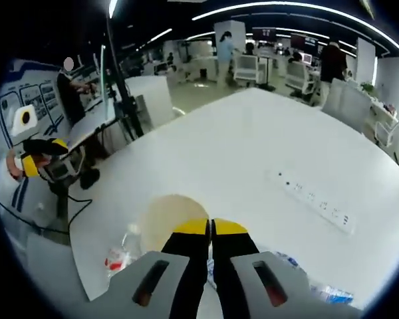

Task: Arrange the tabletop items into an orderly group along one side of the table until the central work area is clear of visible clutter.

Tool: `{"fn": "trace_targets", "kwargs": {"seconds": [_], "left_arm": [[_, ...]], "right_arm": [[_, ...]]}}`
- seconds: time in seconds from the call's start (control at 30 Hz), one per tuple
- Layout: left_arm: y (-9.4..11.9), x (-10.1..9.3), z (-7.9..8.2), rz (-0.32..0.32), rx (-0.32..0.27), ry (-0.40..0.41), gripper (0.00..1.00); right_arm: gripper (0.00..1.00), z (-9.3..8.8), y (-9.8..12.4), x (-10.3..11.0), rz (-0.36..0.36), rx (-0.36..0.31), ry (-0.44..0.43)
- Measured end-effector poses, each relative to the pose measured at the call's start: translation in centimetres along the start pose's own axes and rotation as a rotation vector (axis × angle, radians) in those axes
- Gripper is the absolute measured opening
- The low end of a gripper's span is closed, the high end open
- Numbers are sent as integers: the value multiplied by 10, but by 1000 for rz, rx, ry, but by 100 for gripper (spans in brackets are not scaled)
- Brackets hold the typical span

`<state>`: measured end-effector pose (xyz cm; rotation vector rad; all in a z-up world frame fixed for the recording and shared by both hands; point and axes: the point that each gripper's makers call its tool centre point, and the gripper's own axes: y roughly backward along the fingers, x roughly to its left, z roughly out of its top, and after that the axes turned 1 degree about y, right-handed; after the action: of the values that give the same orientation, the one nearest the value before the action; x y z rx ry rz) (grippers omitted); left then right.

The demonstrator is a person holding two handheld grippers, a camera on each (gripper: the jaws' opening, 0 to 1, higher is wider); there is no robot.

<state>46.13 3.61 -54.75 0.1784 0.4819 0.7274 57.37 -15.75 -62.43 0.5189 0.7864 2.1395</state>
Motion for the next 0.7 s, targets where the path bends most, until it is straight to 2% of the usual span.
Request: {"fn": "trace_targets", "kwargs": {"seconds": [0.33, 0.7], "left_arm": [[9, -11, -19, -35, -2, 40, 48], [11, -4, -28, -21, -5, 75, 48]], "right_arm": [[0, -21, -31, -6, 26, 66, -50], [0, -32, -46, -9, 38, 99, -72]]}}
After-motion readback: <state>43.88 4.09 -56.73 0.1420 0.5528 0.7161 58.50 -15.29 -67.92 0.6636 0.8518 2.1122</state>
